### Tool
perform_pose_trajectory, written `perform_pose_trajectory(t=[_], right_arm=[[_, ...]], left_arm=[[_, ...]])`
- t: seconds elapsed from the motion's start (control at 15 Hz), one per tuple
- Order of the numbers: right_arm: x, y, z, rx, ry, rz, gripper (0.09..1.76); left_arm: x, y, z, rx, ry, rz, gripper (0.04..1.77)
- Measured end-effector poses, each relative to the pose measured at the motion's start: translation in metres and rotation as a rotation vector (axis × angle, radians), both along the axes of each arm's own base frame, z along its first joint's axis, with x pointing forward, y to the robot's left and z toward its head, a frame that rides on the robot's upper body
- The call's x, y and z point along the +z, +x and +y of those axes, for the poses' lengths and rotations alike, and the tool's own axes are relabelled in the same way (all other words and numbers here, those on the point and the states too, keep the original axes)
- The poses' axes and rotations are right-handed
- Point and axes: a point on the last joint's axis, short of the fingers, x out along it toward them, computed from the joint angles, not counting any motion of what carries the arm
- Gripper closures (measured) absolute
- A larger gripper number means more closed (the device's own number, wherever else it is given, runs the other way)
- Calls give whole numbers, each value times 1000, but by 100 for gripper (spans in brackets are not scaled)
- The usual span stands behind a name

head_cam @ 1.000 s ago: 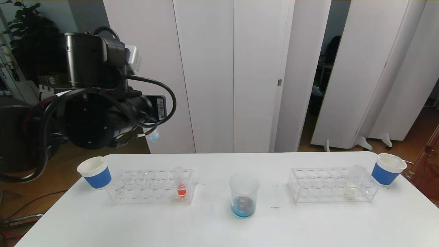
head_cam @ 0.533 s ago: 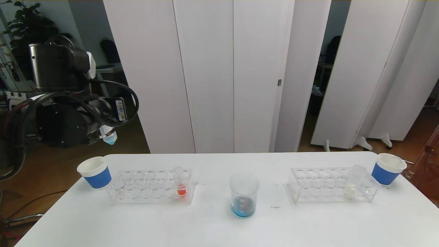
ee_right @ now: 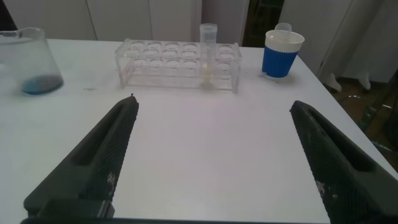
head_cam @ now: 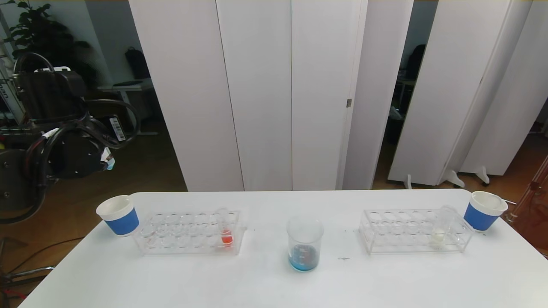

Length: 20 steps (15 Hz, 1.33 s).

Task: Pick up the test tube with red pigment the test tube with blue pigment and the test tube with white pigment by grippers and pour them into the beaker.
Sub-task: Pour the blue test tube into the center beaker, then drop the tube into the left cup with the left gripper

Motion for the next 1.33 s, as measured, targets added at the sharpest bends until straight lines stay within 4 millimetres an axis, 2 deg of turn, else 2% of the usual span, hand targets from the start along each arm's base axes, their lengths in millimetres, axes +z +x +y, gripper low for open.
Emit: perform_pose_trajectory(t=[0.4, 0.67, 1.33], right_arm=[[0, 0, 0, 0, 0, 0, 10], [0, 0, 0, 0, 0, 0, 10], [0, 0, 0, 0, 0, 0, 10]], left_arm=[[-40, 29, 30, 91, 1, -34, 123], [-73, 46, 41, 156, 4, -7, 123], [-137, 69, 65, 210, -7, 114, 123]])
